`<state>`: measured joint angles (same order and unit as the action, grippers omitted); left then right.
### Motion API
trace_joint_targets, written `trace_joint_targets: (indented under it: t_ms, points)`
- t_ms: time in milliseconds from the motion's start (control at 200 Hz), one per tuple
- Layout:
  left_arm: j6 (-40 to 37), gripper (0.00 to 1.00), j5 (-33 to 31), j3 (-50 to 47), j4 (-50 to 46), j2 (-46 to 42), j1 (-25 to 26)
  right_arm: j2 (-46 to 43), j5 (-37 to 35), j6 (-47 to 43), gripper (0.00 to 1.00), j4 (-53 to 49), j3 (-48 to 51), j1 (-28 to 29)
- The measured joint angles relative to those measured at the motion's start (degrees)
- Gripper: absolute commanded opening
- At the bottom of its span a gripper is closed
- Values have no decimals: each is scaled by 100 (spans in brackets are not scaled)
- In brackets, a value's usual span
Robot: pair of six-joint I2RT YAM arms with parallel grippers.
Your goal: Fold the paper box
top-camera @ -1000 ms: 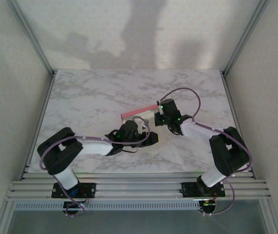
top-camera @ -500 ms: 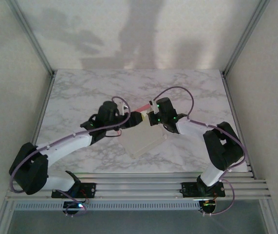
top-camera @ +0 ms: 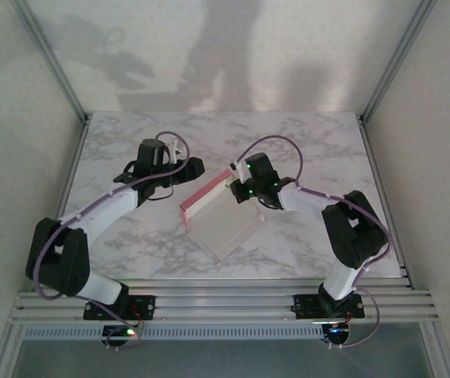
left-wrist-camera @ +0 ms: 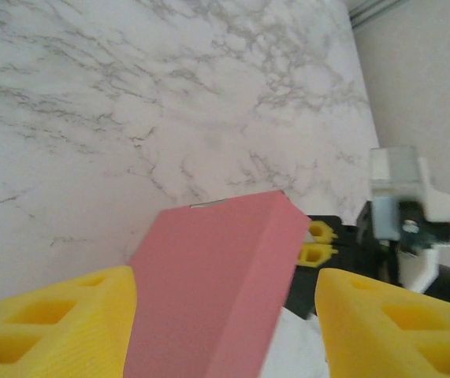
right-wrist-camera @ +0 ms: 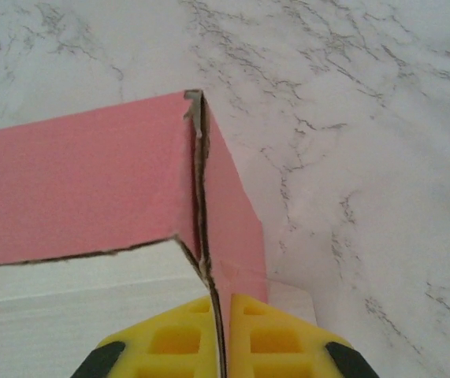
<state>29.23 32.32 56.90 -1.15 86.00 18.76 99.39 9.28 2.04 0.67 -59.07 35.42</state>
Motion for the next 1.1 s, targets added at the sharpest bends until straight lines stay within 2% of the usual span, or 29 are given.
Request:
trace_joint_targets:
  t_ms: [155, 350, 641, 1101]
  points:
    - [-219, 66, 400, 376, 4, 662, 0, 11, 22, -129, 6, -111, -59, 24]
    - [-382, 69, 717, 710, 48, 1058, 17, 15, 24, -188, 7, -179, -92, 42]
    - [-564, 74, 804, 1029, 111, 1488, 184, 15, 22, -210, 7, -208, -107, 48]
    - [-824, 76, 1084, 1244, 531, 2155, 258, 68, 24, -282, 7, -435, -258, 63]
